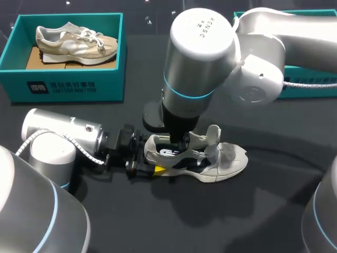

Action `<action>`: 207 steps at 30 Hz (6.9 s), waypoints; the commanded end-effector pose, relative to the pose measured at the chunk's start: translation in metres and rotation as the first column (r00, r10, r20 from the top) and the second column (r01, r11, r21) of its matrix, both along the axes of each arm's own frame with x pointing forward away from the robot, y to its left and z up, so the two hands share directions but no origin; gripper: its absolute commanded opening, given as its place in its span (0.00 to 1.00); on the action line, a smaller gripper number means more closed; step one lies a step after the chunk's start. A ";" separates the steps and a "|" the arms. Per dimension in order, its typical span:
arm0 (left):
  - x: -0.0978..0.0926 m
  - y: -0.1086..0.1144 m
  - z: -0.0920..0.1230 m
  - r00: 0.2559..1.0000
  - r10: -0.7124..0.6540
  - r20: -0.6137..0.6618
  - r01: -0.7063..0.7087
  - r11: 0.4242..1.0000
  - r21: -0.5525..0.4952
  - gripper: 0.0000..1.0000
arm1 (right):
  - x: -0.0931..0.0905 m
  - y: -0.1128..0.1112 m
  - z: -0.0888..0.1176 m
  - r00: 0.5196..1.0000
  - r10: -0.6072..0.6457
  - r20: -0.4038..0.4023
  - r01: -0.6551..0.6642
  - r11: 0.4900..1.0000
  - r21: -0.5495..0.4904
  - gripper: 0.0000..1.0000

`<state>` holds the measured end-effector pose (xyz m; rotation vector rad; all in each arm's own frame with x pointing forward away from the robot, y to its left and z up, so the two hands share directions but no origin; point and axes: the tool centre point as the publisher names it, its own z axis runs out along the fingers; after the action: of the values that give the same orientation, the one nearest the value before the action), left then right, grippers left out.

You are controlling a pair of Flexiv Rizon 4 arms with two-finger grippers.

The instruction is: Take the shoe out of the shoebox, open the shoe tongue, remove and reinsert the insole, then place the shoe into the shoebox

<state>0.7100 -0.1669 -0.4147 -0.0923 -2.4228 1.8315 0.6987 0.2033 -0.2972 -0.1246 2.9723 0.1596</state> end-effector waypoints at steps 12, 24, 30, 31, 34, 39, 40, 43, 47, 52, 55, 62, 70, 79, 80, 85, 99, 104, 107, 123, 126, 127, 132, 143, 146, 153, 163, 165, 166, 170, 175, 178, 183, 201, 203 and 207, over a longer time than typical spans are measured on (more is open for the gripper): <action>0.000 -0.002 -0.001 1.000 -0.001 0.000 0.001 1.000 0.002 0.00 | 0.010 0.009 -0.022 1.000 0.010 -0.010 -0.010 1.000 -0.001 0.00; 0.000 -0.002 -0.001 1.000 -0.001 0.000 0.001 1.000 0.002 0.00 | 0.019 0.011 -0.051 1.000 0.005 -0.020 -0.005 1.000 -0.010 0.00; 0.000 -0.002 -0.001 1.000 -0.001 0.000 0.001 1.000 0.002 0.00 | 0.019 0.006 -0.065 1.000 -0.010 -0.029 0.009 1.000 -0.017 0.00; 0.000 -0.002 -0.001 1.000 -0.001 0.000 0.001 1.000 0.002 0.00 | 0.018 0.005 -0.067 1.000 -0.008 -0.024 0.007 1.000 -0.015 0.00; 0.000 -0.002 -0.001 1.000 -0.001 0.000 0.001 1.000 0.002 0.00 | 0.018 0.000 -0.075 1.000 -0.014 -0.021 0.014 1.000 -0.018 0.00; 0.000 -0.002 -0.001 1.000 -0.001 0.000 0.001 1.000 0.002 0.00 | 0.017 -0.008 -0.083 0.999 -0.037 -0.027 0.037 0.999 -0.021 0.00; 0.000 -0.002 -0.001 1.000 -0.001 0.000 0.001 1.000 0.002 0.00 | 0.017 -0.009 -0.084 0.999 -0.042 -0.027 0.041 0.999 -0.024 0.00; 0.000 -0.002 -0.001 1.000 -0.001 0.000 0.001 1.000 0.002 0.00 | 0.017 -0.016 -0.085 0.998 -0.063 -0.031 0.062 0.998 -0.029 0.00; 0.000 -0.002 -0.001 1.000 -0.001 0.000 0.001 1.000 0.002 0.00 | 0.018 -0.022 -0.086 0.996 -0.081 -0.030 0.080 0.996 -0.036 0.00; 0.000 -0.002 -0.001 1.000 -0.001 0.000 0.001 1.000 0.002 0.00 | 0.020 -0.029 -0.088 0.994 -0.104 -0.032 0.103 0.994 -0.046 0.11; 0.000 -0.002 -0.001 1.000 -0.001 0.000 0.001 1.000 0.002 0.00 | 0.021 -0.033 -0.090 0.993 -0.115 -0.033 0.114 0.992 -0.049 0.18; 0.000 -0.002 -0.001 1.000 -0.001 0.000 0.001 1.000 0.002 0.00 | 0.027 -0.037 -0.095 0.991 -0.131 -0.039 0.129 0.990 -0.055 0.24; 0.000 -0.002 -0.001 1.000 -0.001 0.000 0.001 1.000 0.002 0.00 | 0.034 -0.031 -0.103 0.990 -0.124 -0.063 0.119 0.990 -0.073 0.35; 0.000 -0.002 -0.001 1.000 -0.001 0.000 0.001 1.000 0.002 0.00 | 0.026 -0.027 -0.124 0.985 -0.109 -0.134 0.098 0.991 -0.086 0.36; 0.000 -0.002 -0.001 1.000 -0.001 0.000 0.001 1.000 0.002 0.00 | 0.024 -0.027 -0.126 0.984 -0.109 -0.139 0.098 0.992 -0.085 0.35; 0.000 -0.002 -0.001 1.000 -0.001 0.000 0.001 1.000 0.002 0.00 | 0.011 -0.031 -0.134 0.979 -0.120 -0.168 0.108 0.991 -0.076 0.26; 0.000 -0.002 -0.001 1.000 -0.001 0.000 0.001 1.000 0.002 0.00 | -0.002 -0.033 -0.131 0.977 -0.127 -0.169 0.120 0.991 -0.053 0.00; 0.000 -0.002 -0.001 1.000 -0.001 0.000 0.001 1.000 0.002 0.00 | 0.001 -0.039 -0.120 0.981 -0.116 -0.153 0.118 0.993 0.001 0.00; 0.000 -0.002 -0.001 1.000 -0.001 0.000 0.001 1.000 0.002 0.00 | 0.002 -0.045 -0.111 0.984 -0.108 -0.143 0.115 0.993 0.040 0.00; 0.000 -0.002 -0.001 1.000 -0.001 0.000 0.001 1.000 0.002 0.00 | 0.006 -0.063 -0.085 0.992 -0.057 -0.111 0.075 0.983 0.169 0.00; 0.000 -0.002 -0.001 1.000 -0.001 0.000 0.001 1.000 0.002 0.00 | 0.007 -0.066 -0.084 0.992 -0.044 -0.115 0.064 0.981 0.181 0.00; 0.000 -0.002 -0.001 1.000 -0.001 0.000 0.001 1.000 0.002 0.00 | 0.007 -0.067 -0.084 0.993 -0.034 -0.111 0.055 0.980 0.193 0.00; 0.000 -0.002 -0.001 1.000 -0.001 0.000 0.001 1.000 0.002 0.00 | 0.008 -0.066 -0.076 0.997 -0.003 -0.083 0.021 0.975 0.223 0.00; 0.000 -0.002 -0.001 1.000 -0.001 0.000 0.001 1.000 0.002 0.00 | 0.012 -0.061 -0.056 0.997 0.082 -0.013 -0.076 0.958 0.277 0.00; 0.000 -0.002 -0.001 1.000 -0.001 0.000 0.001 1.000 0.002 0.00 | 0.013 -0.058 -0.050 0.993 0.117 0.008 -0.114 0.950 0.289 0.00; 0.000 -0.002 -0.001 1.000 -0.001 0.000 0.001 1.000 0.002 0.00 | 0.015 -0.048 -0.034 0.977 0.205 0.051 -0.211 0.930 0.302 0.00; 0.000 -0.002 -0.001 1.000 -0.001 0.000 0.001 1.000 0.002 0.00 | 0.013 -0.020 -0.014 0.941 0.333 0.063 -0.338 0.903 0.264 0.00; 0.000 -0.002 -0.001 1.000 -0.001 0.000 0.001 1.000 0.002 0.00 | 0.012 -0.016 -0.013 0.937 0.345 0.058 -0.347 0.901 0.261 0.00; 0.000 -0.002 -0.001 1.000 -0.001 0.000 0.001 1.000 0.002 0.00 | 0.012 -0.014 -0.012 0.934 0.353 0.056 -0.355 0.898 0.260 0.00; 0.000 -0.002 -0.001 1.000 -0.001 0.000 0.001 1.000 0.002 0.00 | 0.012 -0.007 -0.012 0.926 0.376 0.039 -0.373 0.892 0.254 0.00; 0.000 -0.002 -0.001 1.000 -0.001 0.000 0.001 1.000 0.002 0.00 | 0.013 -0.005 -0.016 0.932 0.363 0.013 -0.353 0.897 0.265 0.00; 0.000 -0.002 -0.001 1.000 -0.001 0.000 0.001 1.000 0.002 0.00 | 0.013 -0.004 -0.018 0.938 0.346 -0.009 -0.331 0.904 0.272 0.00; 0.000 -0.002 -0.001 1.000 -0.001 0.000 0.001 1.000 0.002 0.00 | 0.015 -0.002 -0.020 0.948 0.313 -0.054 -0.289 0.920 0.264 0.28; 0.000 -0.002 -0.001 1.000 -0.001 0.000 0.001 1.000 0.002 0.00 | 0.017 -0.002 -0.014 0.961 0.149 -0.233 -0.090 0.966 0.244 0.41; 0.000 -0.002 -0.001 1.000 -0.001 0.000 0.001 1.000 0.002 0.00 | 0.018 -0.003 -0.013 0.957 0.136 -0.255 -0.072 0.966 0.247 0.41; 0.000 -0.002 -0.001 1.000 -0.001 0.000 0.001 1.000 0.002 0.00 | 0.018 -0.003 -0.013 0.946 0.130 -0.295 -0.054 0.966 0.252 0.45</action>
<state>0.7094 -0.1672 -0.4149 -0.0929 -2.4227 1.8317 0.7115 0.1982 -0.3073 -0.2232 3.2103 0.6040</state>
